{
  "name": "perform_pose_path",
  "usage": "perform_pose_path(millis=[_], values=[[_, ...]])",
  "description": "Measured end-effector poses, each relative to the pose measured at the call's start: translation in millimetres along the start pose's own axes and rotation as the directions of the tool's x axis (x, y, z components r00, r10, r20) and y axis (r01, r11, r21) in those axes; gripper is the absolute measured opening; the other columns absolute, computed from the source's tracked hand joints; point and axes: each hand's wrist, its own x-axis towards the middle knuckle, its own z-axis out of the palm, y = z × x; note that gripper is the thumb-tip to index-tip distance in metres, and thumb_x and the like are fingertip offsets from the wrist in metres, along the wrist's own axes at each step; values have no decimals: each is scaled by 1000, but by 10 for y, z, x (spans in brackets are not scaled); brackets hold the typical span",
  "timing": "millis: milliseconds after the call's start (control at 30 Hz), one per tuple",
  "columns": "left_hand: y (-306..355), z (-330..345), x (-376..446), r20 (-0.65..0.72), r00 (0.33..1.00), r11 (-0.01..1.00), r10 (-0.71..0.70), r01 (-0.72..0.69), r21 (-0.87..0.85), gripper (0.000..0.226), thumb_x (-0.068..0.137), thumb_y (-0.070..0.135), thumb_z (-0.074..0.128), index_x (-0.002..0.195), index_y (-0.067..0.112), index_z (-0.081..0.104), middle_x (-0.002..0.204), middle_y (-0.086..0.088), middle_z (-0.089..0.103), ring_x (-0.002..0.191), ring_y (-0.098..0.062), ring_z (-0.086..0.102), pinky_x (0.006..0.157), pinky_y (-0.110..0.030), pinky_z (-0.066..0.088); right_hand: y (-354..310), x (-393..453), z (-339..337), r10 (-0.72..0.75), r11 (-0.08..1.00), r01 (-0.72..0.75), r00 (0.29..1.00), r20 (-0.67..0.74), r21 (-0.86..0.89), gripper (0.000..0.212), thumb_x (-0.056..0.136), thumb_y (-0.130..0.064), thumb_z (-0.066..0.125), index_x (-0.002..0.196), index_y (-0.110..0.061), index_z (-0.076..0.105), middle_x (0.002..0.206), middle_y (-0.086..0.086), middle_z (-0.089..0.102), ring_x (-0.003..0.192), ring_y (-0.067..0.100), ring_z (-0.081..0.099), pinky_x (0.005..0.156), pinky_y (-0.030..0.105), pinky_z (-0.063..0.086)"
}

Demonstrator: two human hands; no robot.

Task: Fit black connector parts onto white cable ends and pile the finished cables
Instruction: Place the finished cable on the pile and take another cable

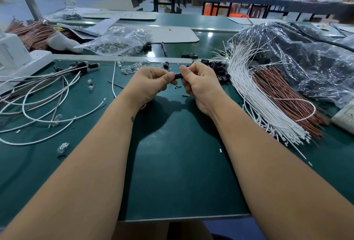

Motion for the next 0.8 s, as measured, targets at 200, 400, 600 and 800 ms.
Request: perform_pose_path(millis=[200, 400, 600, 800], values=[[3, 67, 1, -54, 998, 998, 30, -33, -50, 23, 96, 20, 58, 78, 13, 71, 51, 2, 40, 46, -6, 32, 46, -13, 28, -4, 9, -10, 3, 995, -4, 1000, 14, 104, 27, 99, -21, 55, 74, -12, 48, 57, 2, 49, 46, 10, 37, 46, 20, 31], [57, 165, 19, -111, 992, 998, 63, -63, 6, 24, 99, 23, 53, 85, 11, 70, 50, 10, 46, 47, -4, 36, 48, -15, 31, -93, 25, 13, 118, 889, -117, 993, 25, 442, 43, 106, -32, 34, 85, -6, 61, 57, 2, 57, 48, 11, 45, 45, 20, 38], [98, 146, 26, -69, 991, 943, 111, -83, 322, 27, 100, 19, 45, 82, 16, 65, 57, 5, 56, 46, -9, 44, 51, -24, 39, -78, 0, -13, -17, 990, 37, 990, -142, 134, 12, 96, -9, 56, 85, -9, 61, 70, 5, 61, 52, 9, 49, 52, 21, 42], [157, 70, 28, -10, 999, 879, 43, -33, 476, 28, 101, 27, 42, 83, 27, 63, 63, 3, 57, 54, -16, 49, 60, -31, 45, -173, -34, -81, -31, 953, 158, 900, -435, 260, 15, 95, -8, 59, 81, -12, 62, 66, 1, 60, 53, 10, 54, 52, 21, 46]])
